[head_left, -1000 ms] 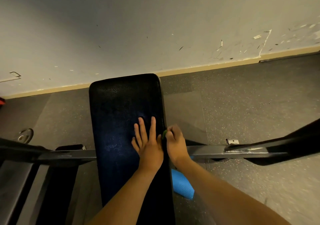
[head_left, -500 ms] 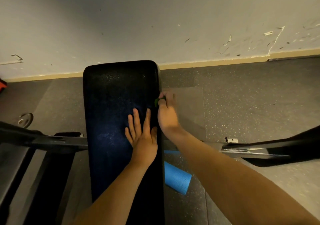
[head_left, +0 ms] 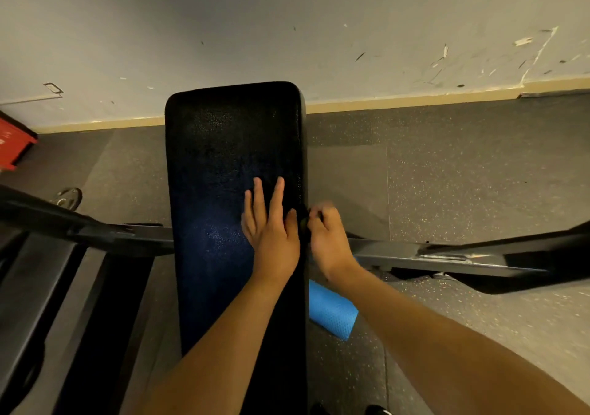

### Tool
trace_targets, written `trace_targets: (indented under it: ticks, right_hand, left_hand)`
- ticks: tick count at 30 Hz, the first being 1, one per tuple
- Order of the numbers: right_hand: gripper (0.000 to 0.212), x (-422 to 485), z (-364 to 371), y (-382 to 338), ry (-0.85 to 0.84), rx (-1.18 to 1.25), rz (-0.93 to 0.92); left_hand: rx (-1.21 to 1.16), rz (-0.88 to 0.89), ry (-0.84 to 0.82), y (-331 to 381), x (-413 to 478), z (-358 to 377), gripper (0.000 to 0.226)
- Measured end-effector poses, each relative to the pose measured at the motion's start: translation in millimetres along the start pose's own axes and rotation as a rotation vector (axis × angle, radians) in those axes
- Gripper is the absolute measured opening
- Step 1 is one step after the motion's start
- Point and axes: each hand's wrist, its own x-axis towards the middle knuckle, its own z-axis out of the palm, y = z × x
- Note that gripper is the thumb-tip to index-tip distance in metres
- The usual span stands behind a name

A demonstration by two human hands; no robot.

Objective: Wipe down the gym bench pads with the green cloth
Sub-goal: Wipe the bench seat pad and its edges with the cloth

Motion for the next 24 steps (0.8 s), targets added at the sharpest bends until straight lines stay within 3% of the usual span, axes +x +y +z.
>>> trace_targets:
  ticks: [3, 9, 14, 18, 24]
  right_hand:
    - [0.019, 33.2, -0.6, -29.9, 0.141, 0.054, -0.088]
    - [0.018, 36.9, 22.8, -14.2, 0.207, -0.057, -0.114]
    - [0.026, -18.8, 19.7, 26.9, 0.124, -0.085, -0.058]
    - [0.028, -42.2, 17.9, 51.1, 0.088, -0.106, 0.031]
    - [0.028, -86.8, -1.6, 78.9, -0.064, -0.141, 0.227]
  left_hand:
    - [0.104, -0.091, 0.031, -3.2, -26.2, -3.5, 0.062]
    - [0.163, -0.092, -0.064, -35.7, -77.9, 6.2, 0.065]
    - [0.221, -0.133, -0.132, -36.0, -82.2, 21.4, 0.085]
    - [0.189, -0.148, -0.114, -32.1, -83.1, 20.8, 0.068]
    - [0.166, -0.151, -0.107, -28.2, -83.5, 11.8, 0.063]
